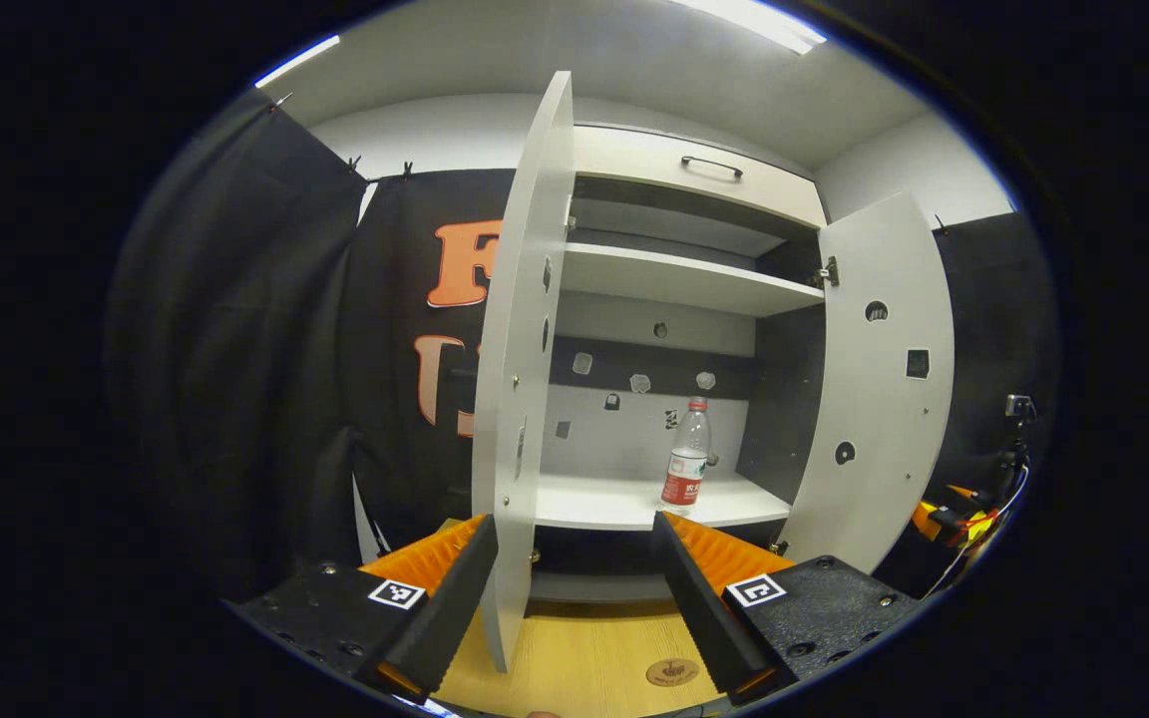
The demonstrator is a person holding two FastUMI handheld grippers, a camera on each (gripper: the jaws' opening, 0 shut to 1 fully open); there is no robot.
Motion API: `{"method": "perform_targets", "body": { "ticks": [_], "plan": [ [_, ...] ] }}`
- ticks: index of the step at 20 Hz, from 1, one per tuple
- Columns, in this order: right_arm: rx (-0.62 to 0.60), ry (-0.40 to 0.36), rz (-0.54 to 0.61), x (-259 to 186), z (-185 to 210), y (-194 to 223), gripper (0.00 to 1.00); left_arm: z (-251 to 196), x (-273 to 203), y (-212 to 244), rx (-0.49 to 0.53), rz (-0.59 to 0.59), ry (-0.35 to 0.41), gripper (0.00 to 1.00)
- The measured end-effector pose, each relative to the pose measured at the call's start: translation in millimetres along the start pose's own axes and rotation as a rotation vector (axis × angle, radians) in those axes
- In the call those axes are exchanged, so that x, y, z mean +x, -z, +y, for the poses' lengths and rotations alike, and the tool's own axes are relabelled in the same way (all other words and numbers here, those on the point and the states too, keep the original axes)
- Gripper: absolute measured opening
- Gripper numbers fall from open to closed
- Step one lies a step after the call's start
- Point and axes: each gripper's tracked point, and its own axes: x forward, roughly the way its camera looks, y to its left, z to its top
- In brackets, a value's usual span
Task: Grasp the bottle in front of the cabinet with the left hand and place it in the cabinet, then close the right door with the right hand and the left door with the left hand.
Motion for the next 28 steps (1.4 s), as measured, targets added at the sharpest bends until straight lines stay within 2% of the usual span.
{"method": "perform_targets", "body": {
  "ticks": [5,9,15,19,27,28],
  "plan": [
    [0.01,-0.02,-0.006,2,5,0,0.97,-2,7,2,0.003,0.011,0.016,0.95],
    [-0.035,-0.039,-0.023,0,15,-2,0.97,-9,17,10,-0.051,0.032,0.055,0.94],
    [-0.024,-0.079,-0.01,-6,40,-1,0.97,-10,22,17,-0.076,0.05,0.08,0.95],
    [-0.054,-0.135,-0.019,-9,65,-4,0.97,-9,23,16,-0.063,0.048,0.082,0.95],
    [-0.018,-0.243,-0.006,-7,116,-1,0.97,8,22,19,-0.059,0.054,0.043,0.95],
    [-0.022,-0.254,-0.008,-6,121,-1,1.0,10,21,18,-0.056,0.053,0.038,0.95]
  ]
}}
